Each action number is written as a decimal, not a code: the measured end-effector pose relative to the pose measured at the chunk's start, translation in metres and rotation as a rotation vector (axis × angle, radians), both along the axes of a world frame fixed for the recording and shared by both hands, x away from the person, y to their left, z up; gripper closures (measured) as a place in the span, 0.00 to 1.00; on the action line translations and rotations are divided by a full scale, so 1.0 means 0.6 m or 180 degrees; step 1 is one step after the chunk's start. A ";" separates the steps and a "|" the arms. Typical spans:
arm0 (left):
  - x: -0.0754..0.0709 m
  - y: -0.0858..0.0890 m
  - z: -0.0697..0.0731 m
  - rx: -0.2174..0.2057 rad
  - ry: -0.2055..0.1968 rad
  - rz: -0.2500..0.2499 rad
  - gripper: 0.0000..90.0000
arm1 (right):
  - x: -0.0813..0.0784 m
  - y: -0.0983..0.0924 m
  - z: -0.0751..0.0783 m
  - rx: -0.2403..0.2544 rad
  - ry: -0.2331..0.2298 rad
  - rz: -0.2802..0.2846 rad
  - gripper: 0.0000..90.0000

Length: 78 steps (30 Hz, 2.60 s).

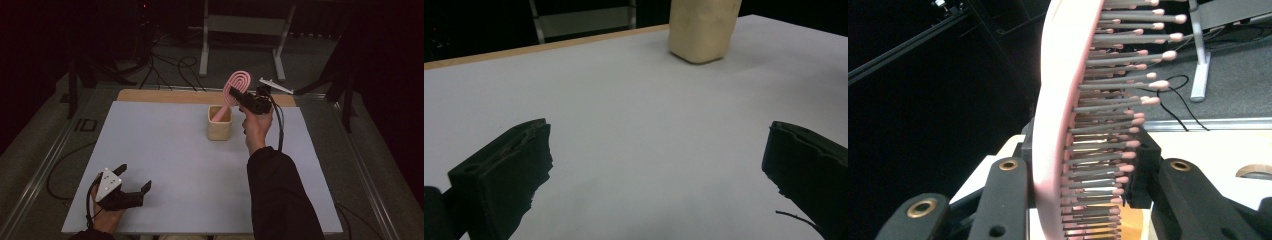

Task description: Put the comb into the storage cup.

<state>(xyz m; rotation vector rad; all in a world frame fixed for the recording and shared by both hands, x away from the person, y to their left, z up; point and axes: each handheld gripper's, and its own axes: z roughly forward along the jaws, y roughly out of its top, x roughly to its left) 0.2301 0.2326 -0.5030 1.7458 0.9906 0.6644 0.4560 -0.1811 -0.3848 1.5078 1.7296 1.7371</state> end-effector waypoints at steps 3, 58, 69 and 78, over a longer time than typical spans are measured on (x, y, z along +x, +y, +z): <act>0.000 0.000 0.000 0.0001 0.0006 -0.0002 0.00 | 0.000 0.000 -0.005 -0.0003 0.0021 0.0001 0.70; 0.001 -0.001 -0.001 0.0004 0.0002 -0.0008 0.00 | -0.001 0.026 -0.054 -0.0156 0.0136 0.0156 0.68; 0.001 -0.001 -0.001 0.0005 0.0003 -0.0008 0.00 | -0.001 0.031 -0.062 -0.0177 0.0171 0.0178 0.67; 0.001 -0.001 -0.002 0.0018 0.0012 -0.0006 0.00 | 0.001 0.029 -0.070 -0.0185 0.0211 0.0174 0.67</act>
